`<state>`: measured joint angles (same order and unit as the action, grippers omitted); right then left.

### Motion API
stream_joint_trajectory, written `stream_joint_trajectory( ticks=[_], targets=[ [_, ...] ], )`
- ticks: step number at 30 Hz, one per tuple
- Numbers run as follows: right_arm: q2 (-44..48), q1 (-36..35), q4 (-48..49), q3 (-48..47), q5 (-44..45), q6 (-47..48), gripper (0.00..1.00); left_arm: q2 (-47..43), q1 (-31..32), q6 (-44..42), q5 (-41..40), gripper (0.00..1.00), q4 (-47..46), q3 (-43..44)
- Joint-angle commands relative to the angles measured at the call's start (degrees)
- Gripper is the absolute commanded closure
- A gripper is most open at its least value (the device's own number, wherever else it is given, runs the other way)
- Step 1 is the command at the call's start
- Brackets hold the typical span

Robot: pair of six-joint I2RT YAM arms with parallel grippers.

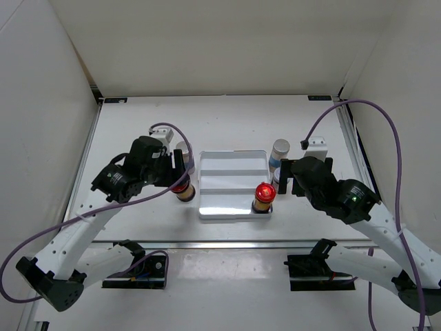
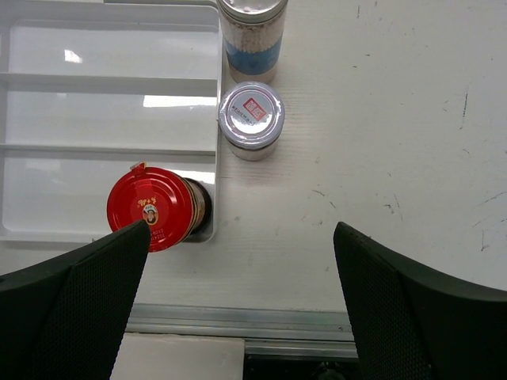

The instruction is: Organize the condiment bottles

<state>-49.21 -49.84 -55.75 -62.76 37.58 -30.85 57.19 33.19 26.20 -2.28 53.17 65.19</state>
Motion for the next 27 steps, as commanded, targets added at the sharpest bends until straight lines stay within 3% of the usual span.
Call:
stream_joint_trajectory(
  ticks=[1, 8, 16, 27],
  targets=[
    [1.13, 0.27, -0.50, 0.44, 2.14, 0.01, 0.00, 0.72, 0.91, 2.63, 2.28, 0.89, -2.72, 6.08],
    [1.13, 0.27, -1.03, 0.45, 2.67, 0.00, 0.00, 6.97, 5.56, 3.78, 1.76, 0.89, -5.79, 8.64],
    [2.80, 0.27, -2.96, 0.45, 3.73, -0.53, 0.00, 10.57, 12.07, 5.01, -3.16, 0.89, -14.05, 3.03],
    [3.33, 0.27, -4.63, 0.98, 4.78, -0.53, 0.00, 15.75, 13.92, 4.48, -6.15, 0.89, -19.15, -2.87]
  ],
)
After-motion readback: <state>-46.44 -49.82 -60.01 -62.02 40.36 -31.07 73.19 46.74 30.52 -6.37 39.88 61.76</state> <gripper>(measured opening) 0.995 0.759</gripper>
